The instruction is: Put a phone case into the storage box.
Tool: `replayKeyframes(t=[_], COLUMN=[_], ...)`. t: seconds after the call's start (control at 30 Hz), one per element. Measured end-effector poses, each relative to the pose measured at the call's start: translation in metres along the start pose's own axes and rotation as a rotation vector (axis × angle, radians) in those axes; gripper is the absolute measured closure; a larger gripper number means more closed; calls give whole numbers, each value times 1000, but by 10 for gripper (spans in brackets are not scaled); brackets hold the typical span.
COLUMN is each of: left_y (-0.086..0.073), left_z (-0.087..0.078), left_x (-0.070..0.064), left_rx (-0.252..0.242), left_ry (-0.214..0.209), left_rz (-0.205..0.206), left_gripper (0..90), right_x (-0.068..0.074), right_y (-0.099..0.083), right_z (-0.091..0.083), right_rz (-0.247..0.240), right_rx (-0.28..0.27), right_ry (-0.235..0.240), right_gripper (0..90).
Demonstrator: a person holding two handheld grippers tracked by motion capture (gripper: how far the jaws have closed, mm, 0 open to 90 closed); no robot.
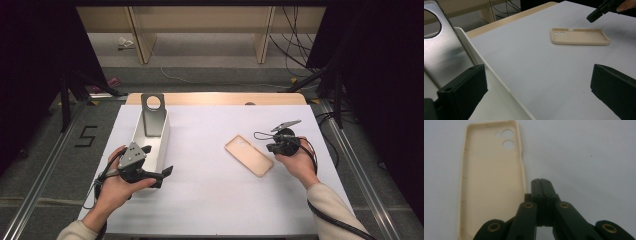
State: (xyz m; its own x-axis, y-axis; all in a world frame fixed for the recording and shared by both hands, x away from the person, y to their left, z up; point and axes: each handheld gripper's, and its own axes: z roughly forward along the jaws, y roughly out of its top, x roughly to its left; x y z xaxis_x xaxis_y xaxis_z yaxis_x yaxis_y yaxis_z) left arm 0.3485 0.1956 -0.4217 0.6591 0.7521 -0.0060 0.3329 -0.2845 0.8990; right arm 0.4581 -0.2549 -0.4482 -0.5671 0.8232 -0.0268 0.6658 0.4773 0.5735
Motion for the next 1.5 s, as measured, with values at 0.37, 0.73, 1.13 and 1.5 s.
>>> replayKeyframes(t=[0.37,0.73,1.13,1.5], left_y=[0,1,1,1], left_z=[0,-1,0,0], left_x=[0,-1,-1,-1], left_rx=[1,-1,0,0], left_ry=[3,2,-2,-2], left_rz=[4,5,7,7], left_gripper=[4,5,5,4], right_x=[5,22,62,74], right_y=[-3,-4,-1,1], right_z=[9,13,13,14], right_rz=[-13,-36,-125,-155], right_rx=[118,185,233,239], right_ry=[1,58,123,148], right_gripper=[900,900,900,900])
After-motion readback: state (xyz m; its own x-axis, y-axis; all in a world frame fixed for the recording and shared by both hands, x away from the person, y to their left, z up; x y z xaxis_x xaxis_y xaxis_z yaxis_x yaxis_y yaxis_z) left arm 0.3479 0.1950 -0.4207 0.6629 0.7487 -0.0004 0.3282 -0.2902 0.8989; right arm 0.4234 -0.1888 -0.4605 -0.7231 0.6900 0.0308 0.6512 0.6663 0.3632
